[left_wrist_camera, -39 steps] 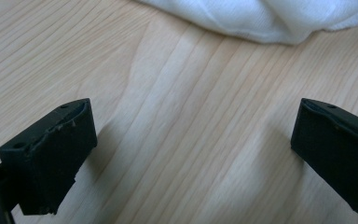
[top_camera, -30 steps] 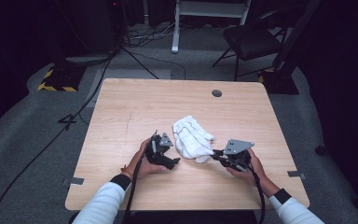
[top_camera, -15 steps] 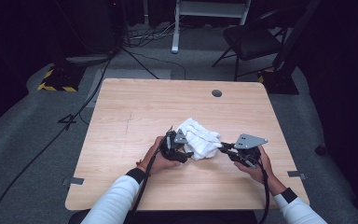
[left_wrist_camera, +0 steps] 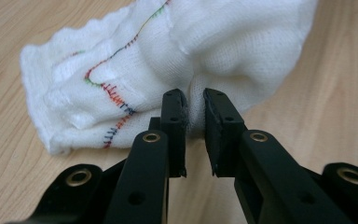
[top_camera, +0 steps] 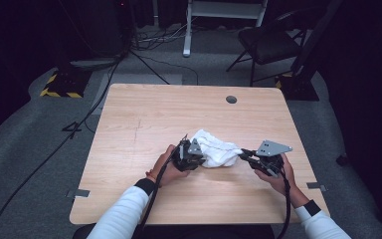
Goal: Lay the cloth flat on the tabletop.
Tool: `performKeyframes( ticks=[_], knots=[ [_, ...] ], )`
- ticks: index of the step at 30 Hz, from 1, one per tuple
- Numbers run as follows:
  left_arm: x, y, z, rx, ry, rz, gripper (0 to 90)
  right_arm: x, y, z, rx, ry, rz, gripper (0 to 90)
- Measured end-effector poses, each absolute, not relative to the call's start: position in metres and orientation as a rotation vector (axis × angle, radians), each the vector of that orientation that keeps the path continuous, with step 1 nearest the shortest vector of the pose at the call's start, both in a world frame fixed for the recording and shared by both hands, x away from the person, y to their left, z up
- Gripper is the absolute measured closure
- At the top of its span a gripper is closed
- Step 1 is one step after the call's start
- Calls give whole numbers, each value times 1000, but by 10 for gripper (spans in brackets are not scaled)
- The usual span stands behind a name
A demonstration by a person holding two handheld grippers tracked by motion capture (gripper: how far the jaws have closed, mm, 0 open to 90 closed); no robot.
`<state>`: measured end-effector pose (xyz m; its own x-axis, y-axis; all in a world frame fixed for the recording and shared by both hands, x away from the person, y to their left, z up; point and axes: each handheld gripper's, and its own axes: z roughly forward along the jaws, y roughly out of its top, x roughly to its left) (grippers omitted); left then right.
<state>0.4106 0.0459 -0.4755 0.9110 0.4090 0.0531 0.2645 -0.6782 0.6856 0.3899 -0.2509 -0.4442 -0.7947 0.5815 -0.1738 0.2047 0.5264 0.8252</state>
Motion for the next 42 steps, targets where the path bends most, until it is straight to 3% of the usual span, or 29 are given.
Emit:
performKeyframes(
  ticks=[8,13,16,20,22,28,38,42],
  knots=[
    [376,55,-479,2430,449,257,786,386,-255,-451,568,2476,1140,804],
    [355,62,-482,2442,444,234,756,379,-256,-459,474,2659,1141,687],
    [345,67,-481,2441,441,221,679,370,-255,-463,430,2726,1139,629],
    [341,76,-476,2420,493,196,514,358,-255,-462,394,2753,1140,562],
    [342,80,-475,2408,508,196,458,357,-257,-461,393,2754,1144,555],
    [366,98,-461,2290,598,255,407,355,-273,-450,455,2687,1257,525],
    [416,84,-474,2315,659,299,379,372,-262,-466,653,2649,1192,554],
    [427,81,-481,2333,687,231,379,366,-248,-473,576,2709,1157,548]
  ],
)
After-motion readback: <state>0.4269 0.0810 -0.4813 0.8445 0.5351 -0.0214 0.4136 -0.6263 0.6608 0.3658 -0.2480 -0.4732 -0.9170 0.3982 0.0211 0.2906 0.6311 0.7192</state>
